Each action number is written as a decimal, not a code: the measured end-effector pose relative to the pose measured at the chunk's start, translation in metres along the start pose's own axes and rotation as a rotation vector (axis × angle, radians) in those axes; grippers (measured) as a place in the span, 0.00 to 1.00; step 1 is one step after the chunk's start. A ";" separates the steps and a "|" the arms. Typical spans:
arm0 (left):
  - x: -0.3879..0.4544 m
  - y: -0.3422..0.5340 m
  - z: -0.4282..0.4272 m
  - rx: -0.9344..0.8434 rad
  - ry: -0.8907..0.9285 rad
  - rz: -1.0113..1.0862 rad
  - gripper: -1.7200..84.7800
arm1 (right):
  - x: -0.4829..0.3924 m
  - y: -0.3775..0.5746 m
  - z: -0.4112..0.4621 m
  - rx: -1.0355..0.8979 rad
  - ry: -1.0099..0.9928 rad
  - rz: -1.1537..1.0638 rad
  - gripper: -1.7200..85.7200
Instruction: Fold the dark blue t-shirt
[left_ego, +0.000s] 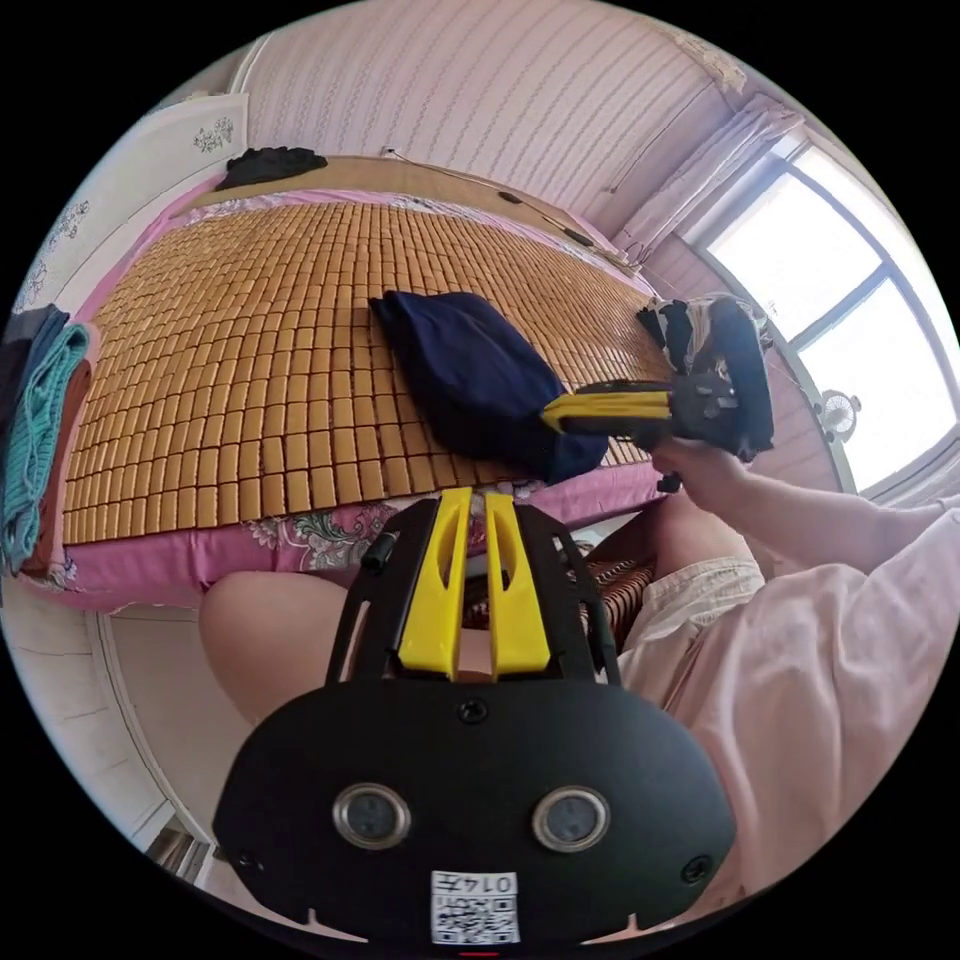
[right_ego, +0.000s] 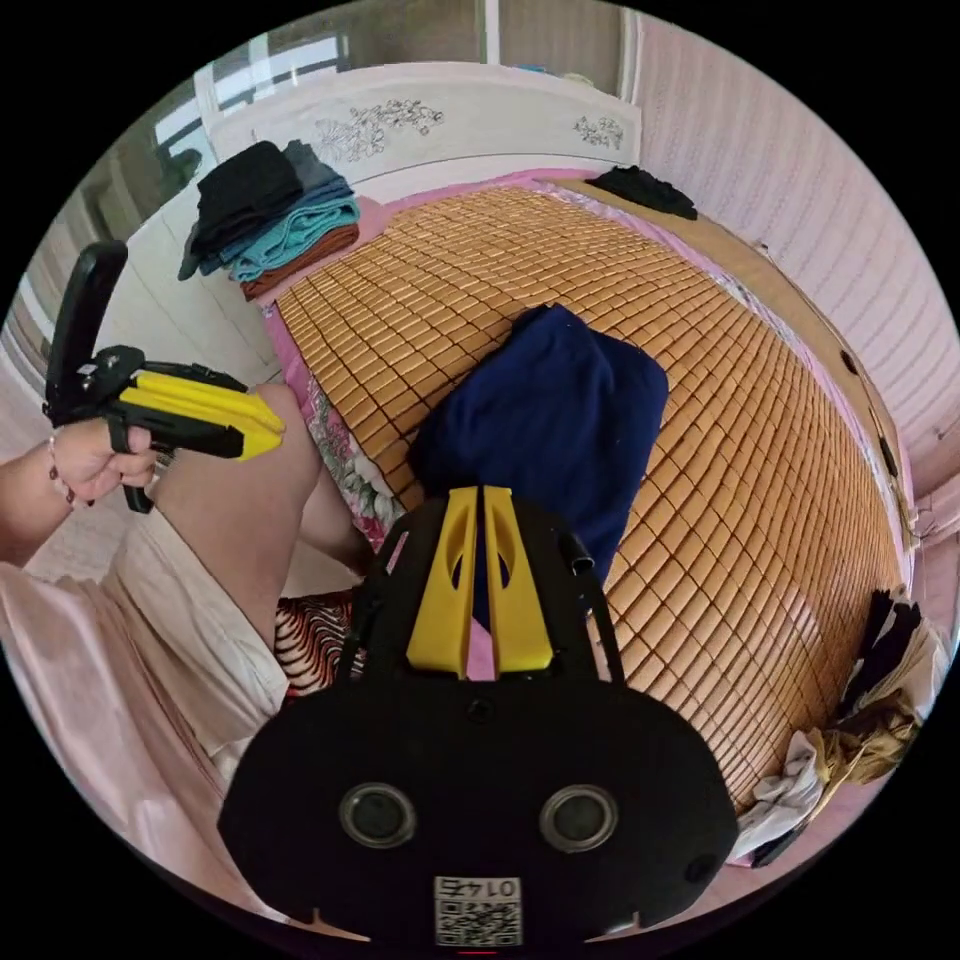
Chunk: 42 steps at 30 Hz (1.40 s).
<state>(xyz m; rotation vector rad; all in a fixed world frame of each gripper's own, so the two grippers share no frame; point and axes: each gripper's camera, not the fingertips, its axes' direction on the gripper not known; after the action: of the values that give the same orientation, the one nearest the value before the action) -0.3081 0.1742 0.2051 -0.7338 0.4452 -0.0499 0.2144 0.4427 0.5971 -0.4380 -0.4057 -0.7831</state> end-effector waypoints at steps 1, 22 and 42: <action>0.001 -0.003 0.003 -0.010 0.003 0.008 0.07 | 0.010 0.004 -0.008 0.016 -0.010 0.032 0.02; -0.004 -0.079 -0.041 0.020 -0.074 0.072 0.01 | 0.171 0.178 -0.072 0.181 -0.167 0.561 0.02; 0.018 -0.200 -0.108 0.144 -0.153 0.205 0.10 | 0.208 0.274 -0.052 0.222 -0.127 0.799 0.02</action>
<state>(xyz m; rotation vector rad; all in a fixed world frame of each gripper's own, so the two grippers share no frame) -0.3141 -0.0473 0.2597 -0.5427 0.3650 0.1644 0.5618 0.4673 0.5966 -0.3969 -0.3876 0.0655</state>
